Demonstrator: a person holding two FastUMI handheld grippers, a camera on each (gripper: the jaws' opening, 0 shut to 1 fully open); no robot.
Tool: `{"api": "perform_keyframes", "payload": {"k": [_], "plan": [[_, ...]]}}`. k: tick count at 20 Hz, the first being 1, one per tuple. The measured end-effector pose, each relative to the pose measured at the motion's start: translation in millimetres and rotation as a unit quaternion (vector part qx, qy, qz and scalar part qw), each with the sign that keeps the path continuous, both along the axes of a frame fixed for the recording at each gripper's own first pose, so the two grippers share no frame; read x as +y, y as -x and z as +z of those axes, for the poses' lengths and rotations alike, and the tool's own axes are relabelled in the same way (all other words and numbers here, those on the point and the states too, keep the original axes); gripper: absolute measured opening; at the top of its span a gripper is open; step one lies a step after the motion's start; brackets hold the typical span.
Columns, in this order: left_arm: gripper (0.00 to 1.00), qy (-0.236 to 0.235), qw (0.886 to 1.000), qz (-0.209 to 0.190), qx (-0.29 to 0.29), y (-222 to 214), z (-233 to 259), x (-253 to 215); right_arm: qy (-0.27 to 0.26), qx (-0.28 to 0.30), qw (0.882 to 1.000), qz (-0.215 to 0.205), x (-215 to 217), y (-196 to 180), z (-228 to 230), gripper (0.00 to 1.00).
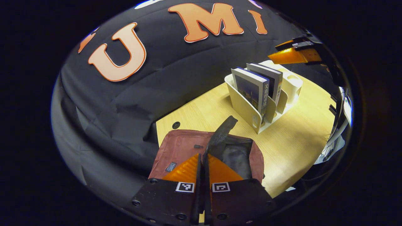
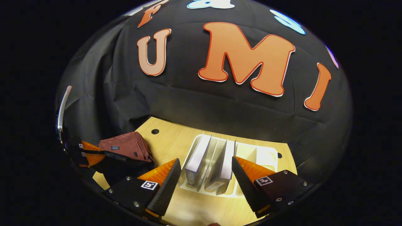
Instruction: Open the schoolbag, grab two books from the bookshelf and put them into the schoolbag.
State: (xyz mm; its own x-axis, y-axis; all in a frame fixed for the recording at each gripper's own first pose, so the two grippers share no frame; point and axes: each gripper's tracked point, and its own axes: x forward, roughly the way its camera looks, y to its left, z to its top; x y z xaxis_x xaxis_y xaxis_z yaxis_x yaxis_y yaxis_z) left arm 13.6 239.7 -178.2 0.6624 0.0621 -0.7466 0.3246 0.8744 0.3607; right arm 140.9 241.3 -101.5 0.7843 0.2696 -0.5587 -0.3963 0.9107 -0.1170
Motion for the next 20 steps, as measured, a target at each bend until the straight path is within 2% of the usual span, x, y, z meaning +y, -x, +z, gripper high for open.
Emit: {"api": "perform_keyframes", "payload": {"k": [6, 9, 16, 20], "plan": [[0.06, 0.020, 1.000, -0.008, 0.004, -9, 12, 19, 0.054, 0.030, 0.998, 0.004, 18, -22, -7, 0.97], [0.07, 0.027, 0.999, -0.017, 0.014, -15, 13, 26, 0.061, 0.076, 0.995, 0.014, 33, -22, -23, 0.96], [0.06, 0.036, 0.998, -0.036, 0.025, -28, 14, 40, 0.085, 0.174, 0.981, -0.010, 34, -47, -63, 0.97], [0.07, 0.052, 0.998, -0.029, 0.027, -31, 6, 42, 0.103, 0.199, 0.974, -0.023, 33, -61, -79, 0.97]]}}
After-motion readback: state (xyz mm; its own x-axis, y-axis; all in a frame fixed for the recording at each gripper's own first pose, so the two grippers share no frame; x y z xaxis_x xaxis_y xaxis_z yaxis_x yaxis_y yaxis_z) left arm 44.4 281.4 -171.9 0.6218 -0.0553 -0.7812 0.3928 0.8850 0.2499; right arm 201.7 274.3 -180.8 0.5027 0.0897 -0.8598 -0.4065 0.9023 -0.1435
